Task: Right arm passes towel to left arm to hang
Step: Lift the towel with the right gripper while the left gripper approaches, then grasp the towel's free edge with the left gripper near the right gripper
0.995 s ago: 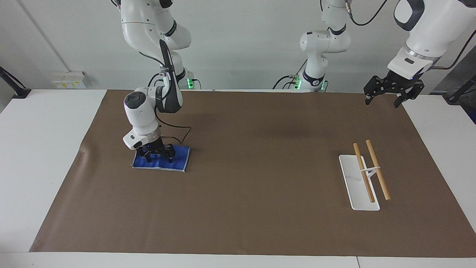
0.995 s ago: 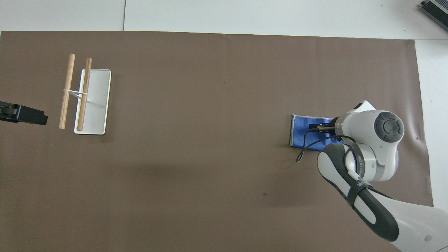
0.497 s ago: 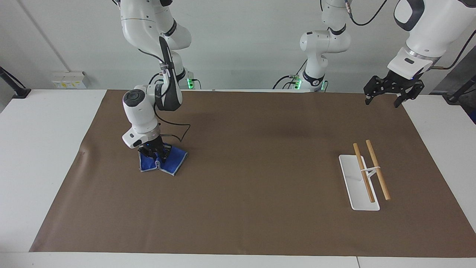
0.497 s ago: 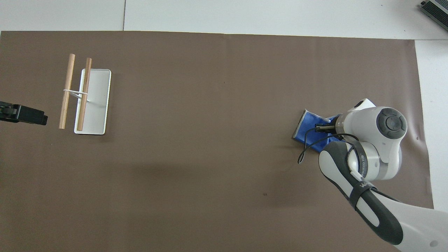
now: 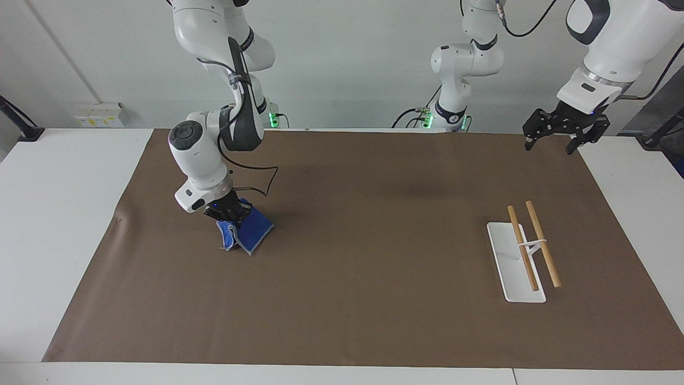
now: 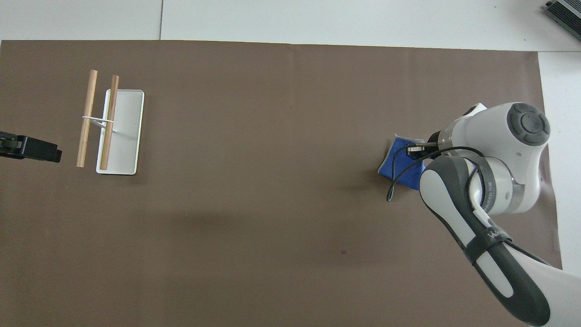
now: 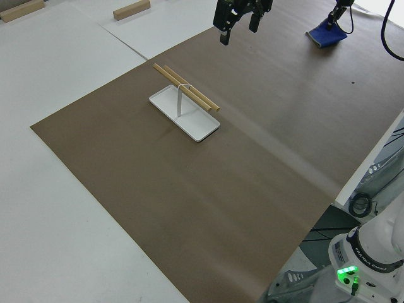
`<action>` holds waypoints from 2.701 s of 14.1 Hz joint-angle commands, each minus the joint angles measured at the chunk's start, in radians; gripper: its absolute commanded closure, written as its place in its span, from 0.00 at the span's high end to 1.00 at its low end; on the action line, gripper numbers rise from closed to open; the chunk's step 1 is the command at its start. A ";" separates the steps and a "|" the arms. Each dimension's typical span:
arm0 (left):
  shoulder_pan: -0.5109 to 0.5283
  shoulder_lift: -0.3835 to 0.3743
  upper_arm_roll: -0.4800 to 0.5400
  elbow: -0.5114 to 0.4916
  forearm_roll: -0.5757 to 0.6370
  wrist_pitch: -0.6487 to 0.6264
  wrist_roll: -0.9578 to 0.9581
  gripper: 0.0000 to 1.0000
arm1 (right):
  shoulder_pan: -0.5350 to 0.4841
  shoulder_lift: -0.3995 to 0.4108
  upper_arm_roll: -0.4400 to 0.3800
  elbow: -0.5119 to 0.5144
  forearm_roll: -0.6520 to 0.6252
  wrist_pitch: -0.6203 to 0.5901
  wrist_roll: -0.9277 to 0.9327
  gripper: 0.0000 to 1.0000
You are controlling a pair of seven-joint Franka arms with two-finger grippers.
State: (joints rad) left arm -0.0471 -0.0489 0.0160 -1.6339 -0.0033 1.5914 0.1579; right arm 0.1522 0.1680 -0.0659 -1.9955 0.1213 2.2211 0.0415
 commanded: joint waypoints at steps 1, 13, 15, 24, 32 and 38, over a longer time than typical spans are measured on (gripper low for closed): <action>0.006 -0.029 0.001 -0.037 -0.012 0.007 0.009 1.00 | -0.010 -0.024 0.032 0.063 0.088 -0.055 -0.034 0.00; -0.058 -0.049 -0.017 -0.098 -0.032 0.102 -0.111 1.00 | 0.145 -0.019 0.173 0.169 1.002 0.130 0.023 0.00; -0.086 -0.058 -0.017 -0.154 -0.136 0.178 -0.274 1.00 | 0.197 -0.019 0.173 0.169 1.172 0.219 0.026 0.00; -0.279 -0.135 -0.019 -0.437 -0.464 0.685 -0.848 1.00 | 0.233 -0.024 0.181 0.156 1.431 0.302 0.023 0.00; -0.459 -0.062 -0.019 -0.478 -0.553 1.073 -1.290 1.00 | 0.248 -0.025 0.184 0.153 1.431 0.304 0.021 0.00; -0.445 -0.037 -0.017 -0.449 -0.580 1.118 -1.290 0.34 | 0.268 -0.025 0.184 0.150 1.431 0.353 0.023 0.00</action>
State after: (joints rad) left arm -0.4878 -0.0937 -0.0067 -2.0969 -0.5628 2.6871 -1.1248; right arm 0.4173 0.1446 0.1086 -1.8403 1.5296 2.5452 0.0562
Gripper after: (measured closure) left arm 0.229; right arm 0.956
